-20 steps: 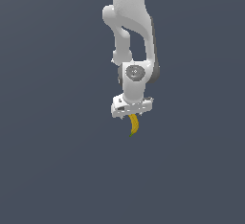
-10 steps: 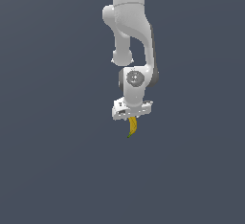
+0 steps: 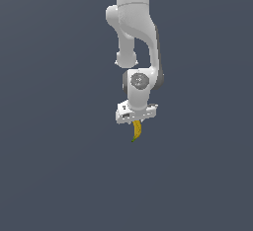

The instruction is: Pick up the object and move it to a goal position.

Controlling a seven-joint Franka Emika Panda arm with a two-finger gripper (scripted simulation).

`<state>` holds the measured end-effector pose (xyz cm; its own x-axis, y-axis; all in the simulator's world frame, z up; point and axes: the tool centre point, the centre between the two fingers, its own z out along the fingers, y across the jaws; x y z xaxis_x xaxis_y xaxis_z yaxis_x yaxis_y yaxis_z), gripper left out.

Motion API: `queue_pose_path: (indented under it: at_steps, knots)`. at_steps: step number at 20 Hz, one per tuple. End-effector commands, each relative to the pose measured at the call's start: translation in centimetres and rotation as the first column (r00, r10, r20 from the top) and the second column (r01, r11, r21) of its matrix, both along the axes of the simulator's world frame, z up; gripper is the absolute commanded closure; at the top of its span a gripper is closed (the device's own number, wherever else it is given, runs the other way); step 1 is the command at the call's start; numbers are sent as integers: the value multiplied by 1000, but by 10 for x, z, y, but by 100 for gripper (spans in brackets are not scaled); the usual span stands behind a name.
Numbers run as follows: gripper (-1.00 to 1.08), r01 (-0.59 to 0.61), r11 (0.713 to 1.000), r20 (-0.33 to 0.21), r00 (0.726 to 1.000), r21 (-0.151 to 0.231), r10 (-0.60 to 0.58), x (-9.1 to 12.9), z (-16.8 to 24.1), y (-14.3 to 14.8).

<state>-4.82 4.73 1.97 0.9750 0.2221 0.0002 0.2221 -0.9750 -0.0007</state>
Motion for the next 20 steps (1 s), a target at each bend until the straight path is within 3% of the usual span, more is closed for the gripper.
queue_pose_path:
  at_steps: [1,10,20]
  knots:
    - [108,1,1000,0,1000,0,-1,1,1,0]
    - [108,1,1000,0,1000,0,-1,22,21,19]
    - [108,2,1000,0,1000,0,-2,71,67,61]
